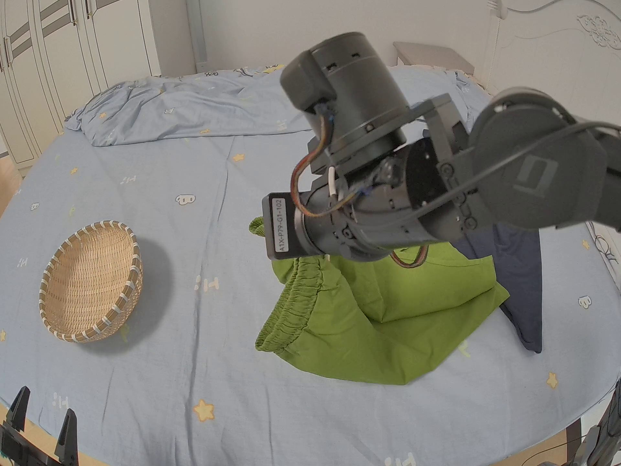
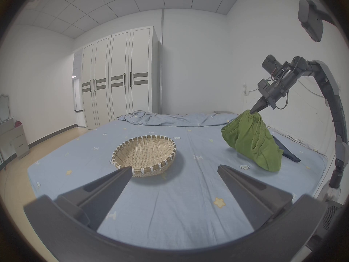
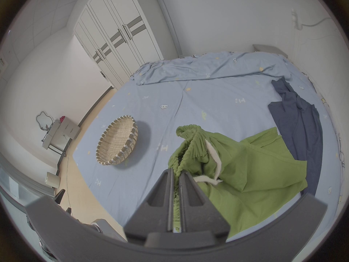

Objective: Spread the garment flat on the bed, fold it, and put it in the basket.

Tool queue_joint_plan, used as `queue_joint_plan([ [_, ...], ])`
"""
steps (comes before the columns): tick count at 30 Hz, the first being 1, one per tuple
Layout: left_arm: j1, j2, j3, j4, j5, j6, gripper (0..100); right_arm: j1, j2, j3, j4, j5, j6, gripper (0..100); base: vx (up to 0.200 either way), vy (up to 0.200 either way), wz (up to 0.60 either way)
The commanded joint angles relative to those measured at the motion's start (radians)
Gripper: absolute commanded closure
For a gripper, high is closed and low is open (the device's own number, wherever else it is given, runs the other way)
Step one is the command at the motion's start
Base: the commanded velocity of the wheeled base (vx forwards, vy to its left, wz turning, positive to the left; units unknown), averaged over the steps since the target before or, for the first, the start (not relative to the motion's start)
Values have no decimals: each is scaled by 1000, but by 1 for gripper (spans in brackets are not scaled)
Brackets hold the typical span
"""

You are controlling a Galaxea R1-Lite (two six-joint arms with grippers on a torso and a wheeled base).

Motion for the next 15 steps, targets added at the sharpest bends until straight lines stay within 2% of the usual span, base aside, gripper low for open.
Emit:
queue_joint_plan([
  [1,0,-16,18,0,0,-1,0,-7,34,-4,-1,1,0,100,0,0,0],
  [8,0,-16,18,0,0,-1,0,-4,102,-4,-19,-1,-3,100,0,0,0],
  [9,0,-16,18,2,0,-1,0,-4,116,-4,-24,-3,-8,0,0,0,0],
  [15,0,-16,18,0,0,-1,0,-9,146,-3,-31,-6,-9,0,0,0,0],
])
